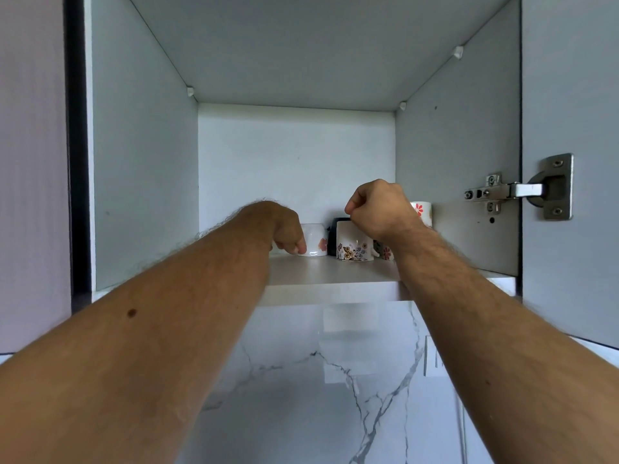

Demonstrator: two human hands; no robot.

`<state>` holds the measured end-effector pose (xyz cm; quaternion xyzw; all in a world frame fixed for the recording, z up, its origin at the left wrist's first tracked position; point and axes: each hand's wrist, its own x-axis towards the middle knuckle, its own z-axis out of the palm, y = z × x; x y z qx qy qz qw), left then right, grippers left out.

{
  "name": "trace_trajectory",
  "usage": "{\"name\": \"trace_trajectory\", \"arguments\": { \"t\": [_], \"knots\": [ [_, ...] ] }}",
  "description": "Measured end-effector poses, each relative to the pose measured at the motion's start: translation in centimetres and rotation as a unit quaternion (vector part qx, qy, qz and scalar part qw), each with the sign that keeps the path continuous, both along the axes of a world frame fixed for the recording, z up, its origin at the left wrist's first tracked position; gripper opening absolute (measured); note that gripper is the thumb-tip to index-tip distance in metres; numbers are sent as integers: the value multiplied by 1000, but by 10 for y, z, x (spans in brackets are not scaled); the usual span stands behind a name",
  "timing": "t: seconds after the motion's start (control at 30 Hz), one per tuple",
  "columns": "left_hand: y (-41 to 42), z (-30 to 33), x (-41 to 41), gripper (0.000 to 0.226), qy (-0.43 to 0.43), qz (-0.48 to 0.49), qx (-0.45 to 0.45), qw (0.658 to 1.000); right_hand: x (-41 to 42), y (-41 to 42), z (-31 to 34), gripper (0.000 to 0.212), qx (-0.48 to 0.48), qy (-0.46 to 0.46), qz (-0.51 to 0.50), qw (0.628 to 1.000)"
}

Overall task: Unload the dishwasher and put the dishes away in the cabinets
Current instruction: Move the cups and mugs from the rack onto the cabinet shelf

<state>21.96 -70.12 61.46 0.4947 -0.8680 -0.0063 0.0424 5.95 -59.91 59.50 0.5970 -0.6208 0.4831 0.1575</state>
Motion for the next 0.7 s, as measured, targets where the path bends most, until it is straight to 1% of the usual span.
{"name": "trace_trajectory", "arguments": {
  "t": [0.17,0.27,0.37,0.47,0.57,0.63,0.7],
  "knots": [
    [-4,0,0,34,-4,10,16,1000,0,-3,1,29,7,7,-4,1000],
    [-5,1,2,25,11,40,0,999,1,-5,1,28,9,13,-7,1000],
    [-2,0,2,18,29,63,-46,997,3,-5,1,25,10,17,-16,1000],
    [7,-1,-2,28,35,71,-114,990,5,-2,1,24,13,14,-14,1000],
    [12,-3,-6,32,51,76,-186,978,10,6,0,25,8,5,-13,1000],
    [29,-6,-5,32,91,80,-220,968,16,15,-1,23,-4,3,-7,1000],
    [56,-13,-2,28,154,83,-243,954,24,27,-2,20,-16,21,-2,1000]
  ]
}}
